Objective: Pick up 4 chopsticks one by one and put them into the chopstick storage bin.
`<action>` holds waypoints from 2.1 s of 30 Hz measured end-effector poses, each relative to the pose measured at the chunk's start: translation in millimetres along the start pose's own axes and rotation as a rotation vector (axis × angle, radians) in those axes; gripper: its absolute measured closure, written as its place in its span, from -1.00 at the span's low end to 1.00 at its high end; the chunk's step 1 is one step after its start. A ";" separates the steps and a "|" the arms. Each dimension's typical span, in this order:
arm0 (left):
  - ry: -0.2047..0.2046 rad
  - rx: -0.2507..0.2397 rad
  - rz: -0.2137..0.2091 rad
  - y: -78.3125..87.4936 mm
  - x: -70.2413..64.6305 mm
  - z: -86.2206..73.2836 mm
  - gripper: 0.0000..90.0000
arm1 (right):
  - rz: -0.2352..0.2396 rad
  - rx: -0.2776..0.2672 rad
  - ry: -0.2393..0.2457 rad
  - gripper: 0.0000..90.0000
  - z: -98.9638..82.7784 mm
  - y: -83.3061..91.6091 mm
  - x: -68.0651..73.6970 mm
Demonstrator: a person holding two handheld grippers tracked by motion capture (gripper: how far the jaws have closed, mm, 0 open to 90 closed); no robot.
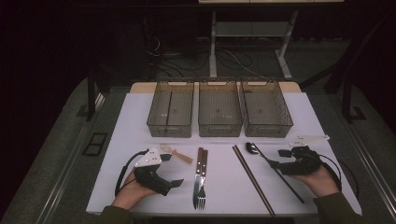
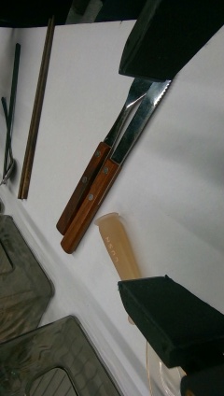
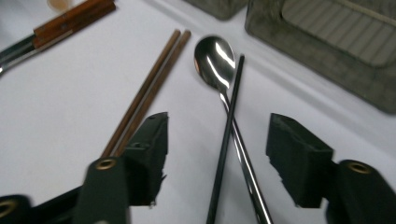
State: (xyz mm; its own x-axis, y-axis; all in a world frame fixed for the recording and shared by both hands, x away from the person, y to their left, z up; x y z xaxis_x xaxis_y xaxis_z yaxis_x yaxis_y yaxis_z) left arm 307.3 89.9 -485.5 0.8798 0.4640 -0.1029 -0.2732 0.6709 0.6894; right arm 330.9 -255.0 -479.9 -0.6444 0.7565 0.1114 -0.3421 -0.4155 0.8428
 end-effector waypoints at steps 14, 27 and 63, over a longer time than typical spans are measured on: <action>-0.002 0.006 0.000 -0.5 -0.5 -0.7 -1.00 | -0.013 0.087 -0.017 0.47 -40.1 2.8 0.5; -0.007 0.009 0.003 -1.3 -1.5 -0.6 -1.00 | -0.041 0.182 0.022 0.75 -57.4 -8.9 4.5; -0.018 0.023 -0.004 -3.1 -2.9 -1.4 -1.00 | -0.034 0.160 -0.041 0.91 -55.7 -6.1 -6.1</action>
State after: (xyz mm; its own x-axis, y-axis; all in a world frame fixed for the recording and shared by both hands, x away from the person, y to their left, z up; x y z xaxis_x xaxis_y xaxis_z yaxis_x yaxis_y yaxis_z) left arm 305.0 87.4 -488.3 0.8878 0.4507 -0.0929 -0.2607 0.6589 0.7056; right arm 298.8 -285.2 -515.1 -0.6046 0.7903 0.0997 -0.2482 -0.3059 0.9192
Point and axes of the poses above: each handheld gripper's, and its own axes: y roughly backward along the jaws, z roughly out of its top, x roughly to its left, the point moved 10 cm from there along -y, roughly forward along the jaws, and after that the axes turned 12 degrees about x, right-handed, at the moved point
